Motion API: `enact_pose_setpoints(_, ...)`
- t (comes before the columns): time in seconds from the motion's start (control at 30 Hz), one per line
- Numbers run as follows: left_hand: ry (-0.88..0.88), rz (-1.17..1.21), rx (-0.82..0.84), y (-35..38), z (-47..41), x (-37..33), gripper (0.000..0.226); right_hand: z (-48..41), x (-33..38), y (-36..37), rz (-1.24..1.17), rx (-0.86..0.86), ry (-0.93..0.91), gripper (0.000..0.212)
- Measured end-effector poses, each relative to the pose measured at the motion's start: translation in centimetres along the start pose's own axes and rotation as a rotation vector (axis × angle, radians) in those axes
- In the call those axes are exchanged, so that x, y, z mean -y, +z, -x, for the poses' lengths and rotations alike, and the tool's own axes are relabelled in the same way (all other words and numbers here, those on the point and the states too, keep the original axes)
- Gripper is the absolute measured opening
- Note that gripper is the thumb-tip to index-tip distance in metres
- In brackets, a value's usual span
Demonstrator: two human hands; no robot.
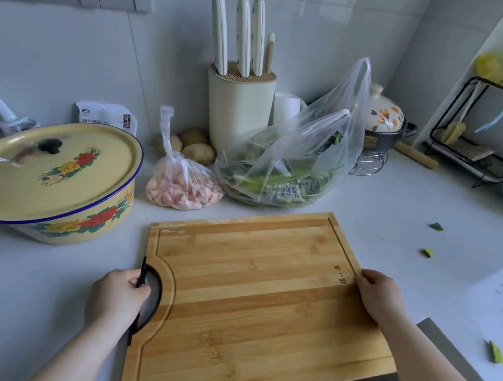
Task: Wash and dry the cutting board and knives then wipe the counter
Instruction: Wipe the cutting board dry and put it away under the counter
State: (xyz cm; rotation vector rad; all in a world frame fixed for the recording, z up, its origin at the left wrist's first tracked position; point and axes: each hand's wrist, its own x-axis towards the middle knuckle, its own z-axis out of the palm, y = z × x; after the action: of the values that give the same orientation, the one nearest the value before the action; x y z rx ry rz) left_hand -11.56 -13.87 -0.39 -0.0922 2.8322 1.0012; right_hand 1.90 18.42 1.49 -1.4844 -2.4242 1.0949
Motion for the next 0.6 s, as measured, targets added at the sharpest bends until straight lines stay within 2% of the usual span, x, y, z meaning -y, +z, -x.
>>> enact_pose_setpoints(0.27,0.045,-0.019,-0.044,0.6,0.1,0.9,0.008,-0.2,0.1,0.2,0.141,-0.007,-0.040,0.033)
enact_pose_setpoints(0.37,0.051,-0.036,-0.053,0.9,0.5,0.9,0.028,0.0,0.1,0.2,0.134,-0.010,-0.042,0.034)
enact_pose_setpoints(0.47,0.058,-0.050,-0.007,1.1,1.1,0.8,0.045,0.7,0.2,0.2,0.034,-0.019,-0.023,0.035)
enact_pose_setpoints(0.6,0.223,-0.102,0.005,1.0,3.2,0.6,0.055,3.0,-0.7,-1.1,-0.256,-0.119,-0.028,0.034)
